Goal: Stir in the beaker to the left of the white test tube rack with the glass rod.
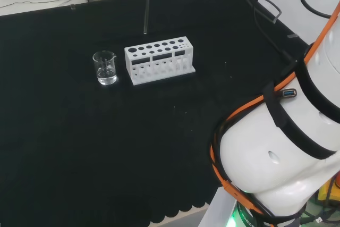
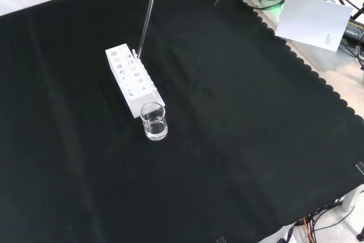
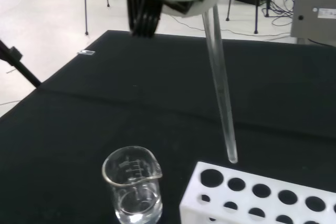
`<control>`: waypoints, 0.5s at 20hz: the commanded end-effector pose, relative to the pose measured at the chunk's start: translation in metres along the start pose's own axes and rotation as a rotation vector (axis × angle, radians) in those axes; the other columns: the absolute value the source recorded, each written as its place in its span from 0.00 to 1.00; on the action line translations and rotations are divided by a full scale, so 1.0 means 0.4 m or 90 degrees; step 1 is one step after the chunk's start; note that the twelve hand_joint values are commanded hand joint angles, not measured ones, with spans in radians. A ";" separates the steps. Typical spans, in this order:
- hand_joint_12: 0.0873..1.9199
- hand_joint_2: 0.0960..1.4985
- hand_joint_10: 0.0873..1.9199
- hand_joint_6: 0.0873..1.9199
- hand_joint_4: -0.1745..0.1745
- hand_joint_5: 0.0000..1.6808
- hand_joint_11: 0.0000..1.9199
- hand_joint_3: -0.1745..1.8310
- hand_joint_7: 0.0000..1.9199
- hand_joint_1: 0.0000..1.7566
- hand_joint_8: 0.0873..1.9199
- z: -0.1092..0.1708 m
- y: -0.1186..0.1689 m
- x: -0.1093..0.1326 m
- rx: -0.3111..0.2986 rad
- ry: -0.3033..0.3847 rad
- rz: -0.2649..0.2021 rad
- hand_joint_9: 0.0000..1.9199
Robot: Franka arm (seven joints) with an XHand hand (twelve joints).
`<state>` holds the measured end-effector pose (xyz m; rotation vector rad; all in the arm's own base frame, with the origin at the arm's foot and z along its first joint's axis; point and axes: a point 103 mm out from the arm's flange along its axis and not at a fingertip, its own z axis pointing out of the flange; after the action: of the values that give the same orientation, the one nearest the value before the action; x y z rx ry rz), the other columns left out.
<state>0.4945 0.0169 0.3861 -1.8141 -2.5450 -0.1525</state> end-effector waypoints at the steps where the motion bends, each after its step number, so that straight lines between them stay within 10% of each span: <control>1: 0.53 0.40 0.57 0.58 0.00 0.63 0.97 0.53 0.72 0.67 0.72 -0.008 0.003 0.042 -0.002 0.001 -0.019 0.96; 10: 0.53 0.40 0.58 0.58 0.00 0.63 0.97 0.53 0.72 0.67 0.72 0.005 0.054 0.148 0.004 0.030 -0.081 0.96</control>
<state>0.4944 0.0557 0.3901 -1.7091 -2.5931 -0.1749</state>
